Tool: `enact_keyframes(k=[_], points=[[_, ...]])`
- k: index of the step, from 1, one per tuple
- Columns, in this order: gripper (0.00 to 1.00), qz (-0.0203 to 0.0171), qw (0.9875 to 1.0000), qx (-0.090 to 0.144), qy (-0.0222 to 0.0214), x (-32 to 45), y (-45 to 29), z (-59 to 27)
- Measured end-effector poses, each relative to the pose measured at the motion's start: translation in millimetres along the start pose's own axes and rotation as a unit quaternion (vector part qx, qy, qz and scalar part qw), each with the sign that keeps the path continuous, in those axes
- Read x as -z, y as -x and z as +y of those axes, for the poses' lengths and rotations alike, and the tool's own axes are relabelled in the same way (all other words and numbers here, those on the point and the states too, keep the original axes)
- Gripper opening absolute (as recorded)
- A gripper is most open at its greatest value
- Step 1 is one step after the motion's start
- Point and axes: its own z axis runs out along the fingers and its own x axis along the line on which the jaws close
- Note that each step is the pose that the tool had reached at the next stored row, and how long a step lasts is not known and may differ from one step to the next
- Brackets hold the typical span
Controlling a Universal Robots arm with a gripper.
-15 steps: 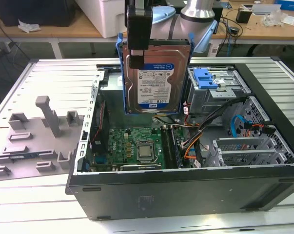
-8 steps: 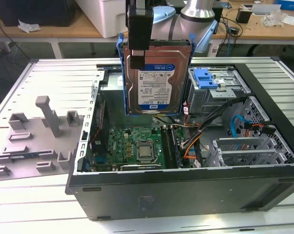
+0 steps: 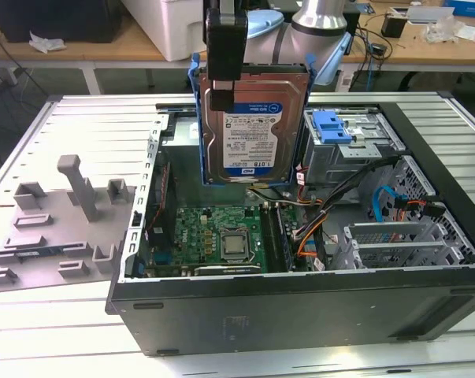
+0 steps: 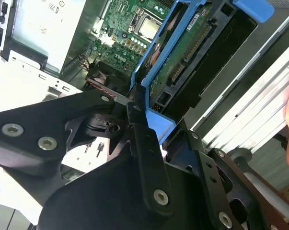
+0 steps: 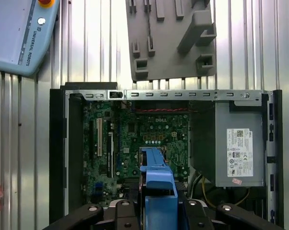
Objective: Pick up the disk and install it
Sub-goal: 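Pick up the disk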
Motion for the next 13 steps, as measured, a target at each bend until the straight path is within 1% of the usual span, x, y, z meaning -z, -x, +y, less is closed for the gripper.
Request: enact_keyframes(k=[4,5,7,9,10,11,12,13], points=[[0.37,0.0000,1.0000,0.000,0.0000,0.0,-9.1,0.0],[0.37,0.0000,1.0000,0.000,0.0000,0.0,-11.8,-0.1],[0.37,-0.0001,1.0000,0.000,0.0000,0.0,-19.8,-0.2],[0.37,0.0000,1.0000,0.000,0.0000,0.2,-23.9,-2.2],[0.37,0.0000,1.0000,0.000,0.0000,0.4,-25.0,-6.8],[0.37,0.0000,1.0000,0.000,0.0001,0.7,-26.2,-13.1],[0.37,0.0000,1.0000,0.000,0.0003,1.0,-28.0,-21.4],[0.37,0.0000,1.0000,0.000,0.0004,1.2,-28.8,-26.0]])
